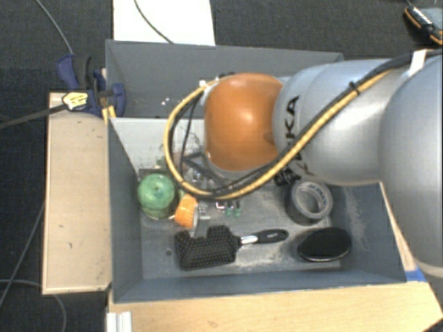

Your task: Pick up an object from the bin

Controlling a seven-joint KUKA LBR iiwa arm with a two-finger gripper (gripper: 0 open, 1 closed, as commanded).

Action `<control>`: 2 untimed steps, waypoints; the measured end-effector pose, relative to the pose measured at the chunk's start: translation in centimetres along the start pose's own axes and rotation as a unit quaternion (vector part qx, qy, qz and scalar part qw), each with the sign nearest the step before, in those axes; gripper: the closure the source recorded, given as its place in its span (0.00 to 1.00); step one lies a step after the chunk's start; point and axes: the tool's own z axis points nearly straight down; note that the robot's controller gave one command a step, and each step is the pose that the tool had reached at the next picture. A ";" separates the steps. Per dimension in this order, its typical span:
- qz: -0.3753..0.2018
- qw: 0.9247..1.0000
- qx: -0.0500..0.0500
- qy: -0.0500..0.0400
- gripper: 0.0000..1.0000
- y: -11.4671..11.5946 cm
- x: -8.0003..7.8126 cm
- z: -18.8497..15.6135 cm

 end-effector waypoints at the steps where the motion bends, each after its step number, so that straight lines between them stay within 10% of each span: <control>1: 0.003 1.000 -0.001 -0.004 0.00 -0.1 -0.2 -0.5; 2: -0.146 0.989 -0.003 -0.014 0.00 -3.9 3.8 8.5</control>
Offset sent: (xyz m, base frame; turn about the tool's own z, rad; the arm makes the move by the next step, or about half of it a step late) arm -0.0522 -0.0499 -0.1078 -0.3452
